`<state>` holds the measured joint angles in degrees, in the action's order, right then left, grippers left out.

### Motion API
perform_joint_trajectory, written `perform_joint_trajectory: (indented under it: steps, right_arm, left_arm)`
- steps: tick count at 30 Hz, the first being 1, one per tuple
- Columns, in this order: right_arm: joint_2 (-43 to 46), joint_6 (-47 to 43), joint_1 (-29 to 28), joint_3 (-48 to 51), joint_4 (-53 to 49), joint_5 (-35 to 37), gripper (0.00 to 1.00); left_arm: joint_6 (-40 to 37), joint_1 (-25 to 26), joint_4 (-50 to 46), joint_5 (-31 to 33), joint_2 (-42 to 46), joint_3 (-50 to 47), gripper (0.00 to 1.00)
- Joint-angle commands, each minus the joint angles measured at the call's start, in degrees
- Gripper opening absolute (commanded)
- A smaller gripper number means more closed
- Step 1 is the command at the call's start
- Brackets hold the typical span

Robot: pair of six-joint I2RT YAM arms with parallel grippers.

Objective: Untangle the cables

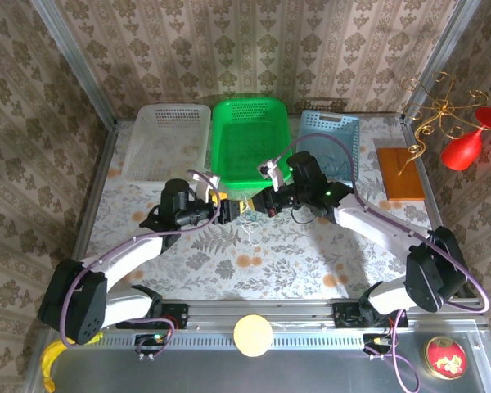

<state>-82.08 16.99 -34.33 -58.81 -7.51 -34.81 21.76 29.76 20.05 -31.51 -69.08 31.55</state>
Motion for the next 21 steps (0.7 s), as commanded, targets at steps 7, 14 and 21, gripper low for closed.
perform_joint_trajectory:
  steps: [7, 14, 21]
  right_arm:
    - [-0.57, 1.68, -1.23, -1.40, 1.95, -2.28, 0.00]
    - [1.99, 3.11, -2.48, -0.66, 3.03, -2.80, 0.00]
    - [4.47, 5.42, -2.68, 0.44, 6.04, -3.51, 0.00]
  left_arm:
    - [0.40, 2.14, 4.85, -1.60, -4.23, 1.45, 0.86]
    - [1.38, 2.49, 10.65, 1.27, -7.69, 0.53, 0.82]
    - [1.62, 3.77, 13.68, 1.76, -11.34, 1.91, 0.70]
